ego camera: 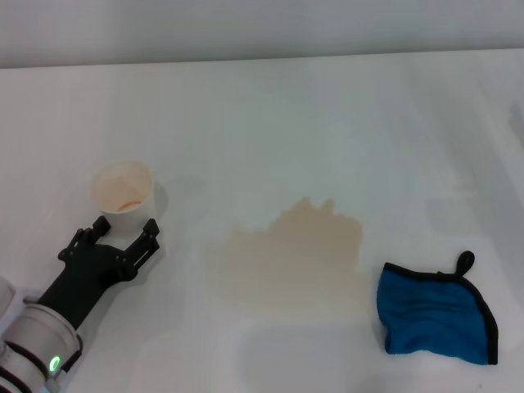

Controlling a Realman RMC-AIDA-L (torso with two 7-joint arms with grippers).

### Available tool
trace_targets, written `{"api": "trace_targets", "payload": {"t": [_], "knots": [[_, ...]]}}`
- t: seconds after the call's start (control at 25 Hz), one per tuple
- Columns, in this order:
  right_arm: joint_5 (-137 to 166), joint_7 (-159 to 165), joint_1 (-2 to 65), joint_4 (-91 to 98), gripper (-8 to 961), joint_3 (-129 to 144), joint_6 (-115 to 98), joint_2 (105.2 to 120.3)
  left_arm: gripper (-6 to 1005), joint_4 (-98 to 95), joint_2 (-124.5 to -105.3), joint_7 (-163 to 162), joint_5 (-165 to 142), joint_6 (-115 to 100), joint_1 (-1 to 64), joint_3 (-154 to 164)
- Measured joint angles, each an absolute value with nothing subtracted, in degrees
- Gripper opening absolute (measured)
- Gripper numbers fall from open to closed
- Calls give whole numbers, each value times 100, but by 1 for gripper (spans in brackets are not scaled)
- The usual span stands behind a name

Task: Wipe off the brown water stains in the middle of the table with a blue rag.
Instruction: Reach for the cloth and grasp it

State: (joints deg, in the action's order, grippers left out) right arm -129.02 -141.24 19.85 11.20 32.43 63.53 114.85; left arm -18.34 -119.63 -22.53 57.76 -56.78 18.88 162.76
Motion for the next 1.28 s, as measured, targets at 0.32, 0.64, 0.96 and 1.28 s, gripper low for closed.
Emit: {"api": "trace_targets", "payload": {"t": [0.32, 0.64, 0.96, 1.28], "knots": [[-12903, -14124, 1951, 1223, 858, 3217, 6361, 11478, 877, -1978, -11960, -2243, 5641, -5877, 1730, 16278], [-12909, -14099, 1951, 1316, 857, 3226, 6409, 11478, 878, -2195, -11948, -2290, 5607, -6021, 1393, 16277], [-12819, -13442, 1905, 1425, 855, 3358, 6413, 11414, 878, -2211, -11936, -2934, 5609, -6598, 946, 16233], [-11002, -11191, 1937, 2295, 853, 3552, 6301, 11115, 876, -1893, -11914, -2973, 5620, -7164, 822, 16227]]}}
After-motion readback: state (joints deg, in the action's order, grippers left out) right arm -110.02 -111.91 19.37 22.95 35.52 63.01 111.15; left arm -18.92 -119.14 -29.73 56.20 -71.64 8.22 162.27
